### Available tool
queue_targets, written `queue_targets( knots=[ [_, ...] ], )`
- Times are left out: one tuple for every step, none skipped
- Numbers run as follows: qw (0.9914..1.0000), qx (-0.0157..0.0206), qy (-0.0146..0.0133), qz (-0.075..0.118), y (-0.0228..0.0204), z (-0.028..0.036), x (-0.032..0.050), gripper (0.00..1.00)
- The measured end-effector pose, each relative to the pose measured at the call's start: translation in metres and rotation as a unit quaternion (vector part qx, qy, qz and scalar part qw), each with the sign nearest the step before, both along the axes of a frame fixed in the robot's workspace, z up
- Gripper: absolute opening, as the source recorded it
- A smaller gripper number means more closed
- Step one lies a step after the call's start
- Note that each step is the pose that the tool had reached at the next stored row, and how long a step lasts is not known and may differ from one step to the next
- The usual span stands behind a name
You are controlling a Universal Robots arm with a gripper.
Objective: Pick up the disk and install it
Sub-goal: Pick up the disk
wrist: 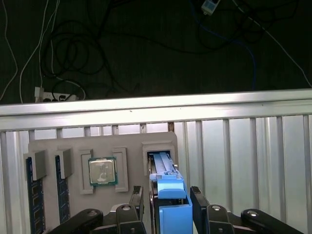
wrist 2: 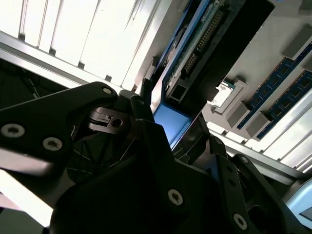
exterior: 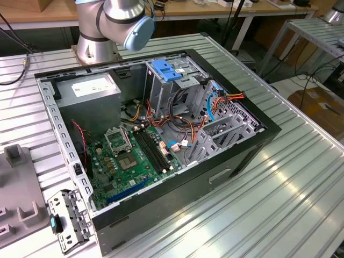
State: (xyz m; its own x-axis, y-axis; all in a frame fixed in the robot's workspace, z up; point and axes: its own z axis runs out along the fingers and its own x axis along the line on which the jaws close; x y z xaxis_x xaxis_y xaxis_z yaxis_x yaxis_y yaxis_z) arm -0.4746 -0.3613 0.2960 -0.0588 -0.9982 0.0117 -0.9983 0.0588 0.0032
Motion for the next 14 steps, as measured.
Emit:
queue_targets(
  knots=[
    [1.00000, 0.0000, 0.0000, 0.000, -0.0003, -0.0003, 0.0000, 0.51],
    [1.00000, 0.0000, 0.0001, 0.000, -0.0013, -0.0007, 0.0000, 0.51],
    [1.00000, 0.0000, 0.0000, 0.000, -0.0017, -0.0009, 0.0000, 0.51],
    [1.00000, 0.0000, 0.0000, 0.000, -0.0020, -0.0011, 0.0000, 0.51],
    [1.00000, 0.0000, 0.0001, 0.000, -0.0021, -0.0013, 0.0000, 0.51],
    [1.00000, 0.0000, 0.0001, 0.000, -0.0021, -0.0015, 0.0000, 0.51],
    [1.00000, 0.0000, 0.0001, 0.000, -0.0021, -0.0016, 0.0000, 0.51],
    [1.00000, 0.0000, 0.0001, 0.000, -0.0022, -0.0017, 0.0000, 0.51],
    [1.00000, 0.0000, 0.0000, 0.000, -0.0021, -0.0018, 0.0000, 0.51],
    [1.00000, 0.0000, 0.0000, 0.000, -0.0021, -0.0019, 0.0000, 0.51],
    [1.00000, 0.0001, -0.0001, 0.000, -0.0019, -0.0020, 0.0001, 0.51],
    [1.00000, 0.0001, -0.0001, 0.000, -0.0016, -0.0021, 0.0000, 0.51],
    [1.00000, 0.0000, 0.0000, 0.000, -0.0012, -0.0020, 0.0000, 0.51],
    [1.00000, 0.0000, 0.0000, 0.000, -0.0008, -0.0020, 0.0000, 0.51]
  ],
)
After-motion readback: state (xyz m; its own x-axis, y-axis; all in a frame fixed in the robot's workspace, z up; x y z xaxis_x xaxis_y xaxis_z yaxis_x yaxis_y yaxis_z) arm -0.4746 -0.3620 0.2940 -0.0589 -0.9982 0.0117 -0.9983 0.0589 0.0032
